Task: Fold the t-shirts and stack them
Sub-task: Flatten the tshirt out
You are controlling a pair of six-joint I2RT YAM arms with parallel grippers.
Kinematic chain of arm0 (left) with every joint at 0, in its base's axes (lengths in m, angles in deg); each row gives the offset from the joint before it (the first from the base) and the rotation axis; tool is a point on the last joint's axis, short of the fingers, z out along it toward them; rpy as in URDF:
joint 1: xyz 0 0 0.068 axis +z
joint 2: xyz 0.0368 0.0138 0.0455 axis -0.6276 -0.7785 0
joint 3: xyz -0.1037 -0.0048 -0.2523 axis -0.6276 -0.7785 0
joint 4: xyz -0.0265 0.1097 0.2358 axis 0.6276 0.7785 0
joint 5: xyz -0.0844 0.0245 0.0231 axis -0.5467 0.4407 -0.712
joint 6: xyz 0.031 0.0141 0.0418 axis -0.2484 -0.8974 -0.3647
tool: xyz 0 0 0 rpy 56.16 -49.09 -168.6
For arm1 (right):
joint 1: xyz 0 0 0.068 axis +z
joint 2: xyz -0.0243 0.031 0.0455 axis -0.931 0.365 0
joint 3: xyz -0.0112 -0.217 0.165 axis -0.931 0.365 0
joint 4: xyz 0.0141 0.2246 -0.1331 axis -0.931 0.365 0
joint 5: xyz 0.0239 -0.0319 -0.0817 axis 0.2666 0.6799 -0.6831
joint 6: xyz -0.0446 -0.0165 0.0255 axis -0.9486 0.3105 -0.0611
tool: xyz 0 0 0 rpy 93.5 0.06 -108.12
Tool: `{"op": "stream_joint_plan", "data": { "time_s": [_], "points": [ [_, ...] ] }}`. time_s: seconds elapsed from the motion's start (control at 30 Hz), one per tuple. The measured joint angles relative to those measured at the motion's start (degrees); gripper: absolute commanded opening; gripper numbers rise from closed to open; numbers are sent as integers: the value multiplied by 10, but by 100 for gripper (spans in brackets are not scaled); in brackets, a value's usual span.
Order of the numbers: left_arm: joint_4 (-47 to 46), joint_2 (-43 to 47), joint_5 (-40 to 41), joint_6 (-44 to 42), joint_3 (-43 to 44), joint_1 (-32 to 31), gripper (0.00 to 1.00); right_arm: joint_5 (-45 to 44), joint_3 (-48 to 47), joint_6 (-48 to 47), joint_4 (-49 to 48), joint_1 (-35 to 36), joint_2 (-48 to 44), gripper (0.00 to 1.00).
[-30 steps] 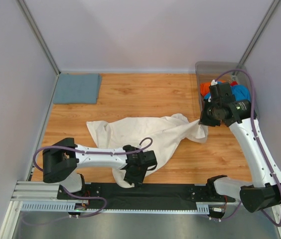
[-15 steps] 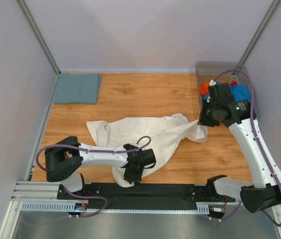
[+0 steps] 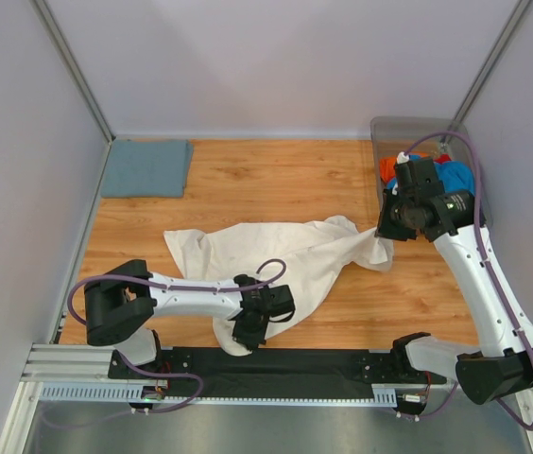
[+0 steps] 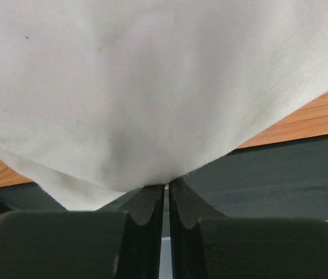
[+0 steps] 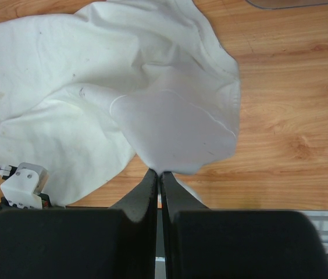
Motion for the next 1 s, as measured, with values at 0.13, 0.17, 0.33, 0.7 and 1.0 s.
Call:
{"op": "stream_joint_plan", "data": {
  "time_s": [0.13,0.17,0.33,0.7,1.0],
  "points": [
    [2,1,10,3,1,-6,0,0,6,0,-2,0,0,0],
    [6,2,13,3,3,-8,0,0,6,0,-2,0,0,0],
    [78,30,62,2,22,-14,0,-1,5,3,-10,0,9,0],
    [260,307,243,-79,257,148,0,25,-183,61,-55,-43,171,0],
    [306,301,351,-251,338,275,0,25,-380,85,-101,-107,262,0]
  ]
}}
